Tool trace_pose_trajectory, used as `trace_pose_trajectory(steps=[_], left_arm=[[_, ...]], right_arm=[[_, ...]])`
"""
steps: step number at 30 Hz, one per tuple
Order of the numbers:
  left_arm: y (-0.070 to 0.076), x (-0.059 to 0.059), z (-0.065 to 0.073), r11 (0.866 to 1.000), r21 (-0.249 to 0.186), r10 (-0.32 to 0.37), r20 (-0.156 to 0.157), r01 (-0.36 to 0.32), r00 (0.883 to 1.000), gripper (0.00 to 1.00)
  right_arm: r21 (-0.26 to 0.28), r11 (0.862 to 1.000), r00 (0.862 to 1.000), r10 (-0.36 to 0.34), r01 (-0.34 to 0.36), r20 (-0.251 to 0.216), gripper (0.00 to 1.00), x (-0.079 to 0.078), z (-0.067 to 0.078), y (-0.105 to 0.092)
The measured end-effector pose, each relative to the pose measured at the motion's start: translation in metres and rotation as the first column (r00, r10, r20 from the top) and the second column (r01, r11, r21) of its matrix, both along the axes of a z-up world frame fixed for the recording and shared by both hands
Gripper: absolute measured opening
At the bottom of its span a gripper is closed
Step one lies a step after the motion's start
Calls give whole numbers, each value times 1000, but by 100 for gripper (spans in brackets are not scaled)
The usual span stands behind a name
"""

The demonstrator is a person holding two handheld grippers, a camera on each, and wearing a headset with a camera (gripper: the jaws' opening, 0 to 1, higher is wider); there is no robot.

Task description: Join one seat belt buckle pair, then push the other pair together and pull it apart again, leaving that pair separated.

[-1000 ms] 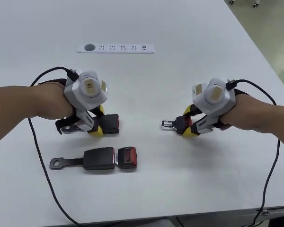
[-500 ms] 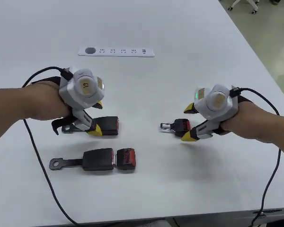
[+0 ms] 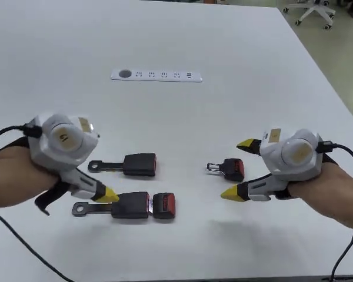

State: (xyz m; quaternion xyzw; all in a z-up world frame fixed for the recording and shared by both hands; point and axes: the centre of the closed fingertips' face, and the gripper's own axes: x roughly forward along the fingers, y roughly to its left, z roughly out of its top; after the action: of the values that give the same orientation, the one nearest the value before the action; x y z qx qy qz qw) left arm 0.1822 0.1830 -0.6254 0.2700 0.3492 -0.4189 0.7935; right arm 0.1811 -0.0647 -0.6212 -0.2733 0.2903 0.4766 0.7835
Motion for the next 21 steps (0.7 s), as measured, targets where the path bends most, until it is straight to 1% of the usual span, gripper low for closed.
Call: trace_pose_trajectory(steps=[1,2,4,5,6,7,9,10,11,12,13,14,15,16,17,18,20,21], left_arm=[[3,-5,-1,1000,-11,15,-7,-15,1000,95],[11,-12,-2,999,-22,47,-10,-47,999,96],[21,-19,-5,995,-36,93,-23,-94,995,98],[27,-25,-8,990,-58,125,-36,-127,992,100],[31,-29,-10,987,-67,142,-50,-145,989,100],[33,-35,-10,981,-89,164,-69,-170,984,100],[41,-39,-7,969,-107,217,-72,-224,973,100],[45,-39,-6,964,-111,234,-67,-240,970,100],[53,-38,-6,960,-118,250,-51,-255,967,100],[57,-39,-4,954,-128,265,-55,-270,963,100],[56,-41,-3,948,-135,282,-59,-288,958,100],[58,-41,0,940,-152,300,-57,-306,952,100],[57,-45,2,940,-162,294,-70,-302,953,100],[59,-46,3,936,-167,301,-70,-309,951,100],[62,-47,3,934,-165,309,-63,-316,949,100],[66,-49,0,934,-159,312,-65,-318,948,100],[72,-51,-2,927,-155,334,-76,-342,940,100],[73,-53,-2,922,-159,344,-86,-354,935,100]], right_arm=[[11,1000,1000,-10,10,-7,74,-4,0,0],[15,1000,1000,-18,18,-11,75,-6,-1,-1],[28,999,999,-41,42,-22,77,-13,-3,-4],[36,997,998,-60,61,-27,79,-14,-4,-6],[57,993,994,-102,103,-35,80,-15,-4,-9],[66,991,993,-111,113,-41,82,-17,-5,-10],[76,988,990,-134,137,-44,85,-19,-5,-14],[93,979,983,-180,184,-44,89,-18,-3,-19],[108,973,979,-201,204,-37,93,-17,-2,-21],[119,968,975,-218,222,-44,100,-17,-2,-24],[112,963,969,-237,244,-69,100,-22,-6,-28],[119,961,967,-243,250,-70,100,-22,-7,-29],[130,960,967,-241,250,-80,100,-26,-9,-28],[146,953,963,-255,265,-83,100,-28,-8,-28],[148,950,961,-265,275,-84,100,-29,-7,-30],[147,948,959,-270,281,-86,100,-31,-7,-31],[153,940,952,-294,304,-86,100,-32,-7,-34],[158,934,947,-309,319,-89,100,-32,-6,-37]])
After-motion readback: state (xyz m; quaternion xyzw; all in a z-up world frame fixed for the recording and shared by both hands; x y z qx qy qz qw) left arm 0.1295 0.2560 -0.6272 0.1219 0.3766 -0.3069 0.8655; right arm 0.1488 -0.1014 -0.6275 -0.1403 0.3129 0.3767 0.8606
